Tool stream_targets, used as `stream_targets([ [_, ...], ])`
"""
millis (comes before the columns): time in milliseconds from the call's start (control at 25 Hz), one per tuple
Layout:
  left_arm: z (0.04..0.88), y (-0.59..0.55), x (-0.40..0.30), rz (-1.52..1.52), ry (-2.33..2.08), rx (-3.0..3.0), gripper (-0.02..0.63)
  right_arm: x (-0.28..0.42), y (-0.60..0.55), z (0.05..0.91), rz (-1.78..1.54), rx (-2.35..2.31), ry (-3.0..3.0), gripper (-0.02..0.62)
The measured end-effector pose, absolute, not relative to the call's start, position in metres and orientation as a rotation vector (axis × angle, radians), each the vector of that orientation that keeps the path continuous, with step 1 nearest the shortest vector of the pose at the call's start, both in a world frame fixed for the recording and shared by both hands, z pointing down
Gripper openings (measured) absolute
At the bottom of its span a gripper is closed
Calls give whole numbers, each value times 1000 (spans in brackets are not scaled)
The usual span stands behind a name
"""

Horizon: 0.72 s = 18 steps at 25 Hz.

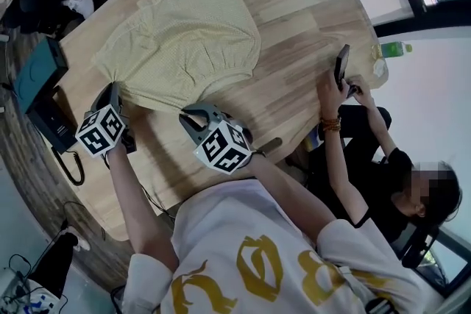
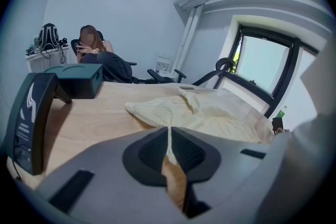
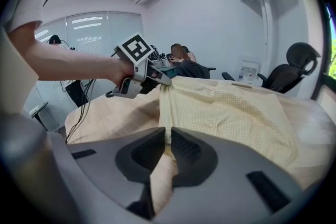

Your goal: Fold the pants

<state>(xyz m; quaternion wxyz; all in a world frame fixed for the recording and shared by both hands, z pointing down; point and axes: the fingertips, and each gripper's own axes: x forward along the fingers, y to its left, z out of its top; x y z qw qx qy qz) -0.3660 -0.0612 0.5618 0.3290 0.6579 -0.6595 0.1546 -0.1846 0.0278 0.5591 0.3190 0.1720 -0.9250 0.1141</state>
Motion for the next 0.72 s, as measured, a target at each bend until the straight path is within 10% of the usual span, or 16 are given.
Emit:
stream_targets([
  [720, 540, -4, -358, 346, -1732, 1713, 23, -169, 73, 536, 304, 427, -2470, 35],
])
